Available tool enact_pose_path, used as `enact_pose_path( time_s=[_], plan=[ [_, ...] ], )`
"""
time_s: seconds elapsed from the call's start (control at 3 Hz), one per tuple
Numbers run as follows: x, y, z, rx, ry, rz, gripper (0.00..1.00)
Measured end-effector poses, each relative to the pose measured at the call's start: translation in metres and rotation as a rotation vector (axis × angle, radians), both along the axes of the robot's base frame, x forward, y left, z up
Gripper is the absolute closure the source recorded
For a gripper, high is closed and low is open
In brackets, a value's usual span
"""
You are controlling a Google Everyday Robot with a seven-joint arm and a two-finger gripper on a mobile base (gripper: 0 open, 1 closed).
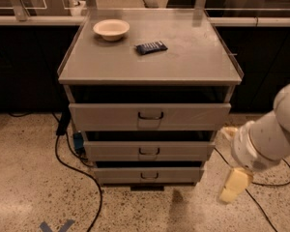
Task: Open bottom drawer
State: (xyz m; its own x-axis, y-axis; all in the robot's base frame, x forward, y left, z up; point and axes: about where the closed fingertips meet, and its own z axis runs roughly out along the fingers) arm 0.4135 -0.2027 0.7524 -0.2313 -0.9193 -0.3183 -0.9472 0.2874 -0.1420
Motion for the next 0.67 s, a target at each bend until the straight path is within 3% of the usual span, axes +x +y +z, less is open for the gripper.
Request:
enact_pose_path(
  time_s=[0.33, 0.67],
  plan=[
    [-0.0115, -0.0027, -0.053, 0.049, 0.067, -0.009, 0.0],
    [-0.0115, -0.0027, -0.053, 0.049, 0.067, -0.009, 0.0]
  ],
)
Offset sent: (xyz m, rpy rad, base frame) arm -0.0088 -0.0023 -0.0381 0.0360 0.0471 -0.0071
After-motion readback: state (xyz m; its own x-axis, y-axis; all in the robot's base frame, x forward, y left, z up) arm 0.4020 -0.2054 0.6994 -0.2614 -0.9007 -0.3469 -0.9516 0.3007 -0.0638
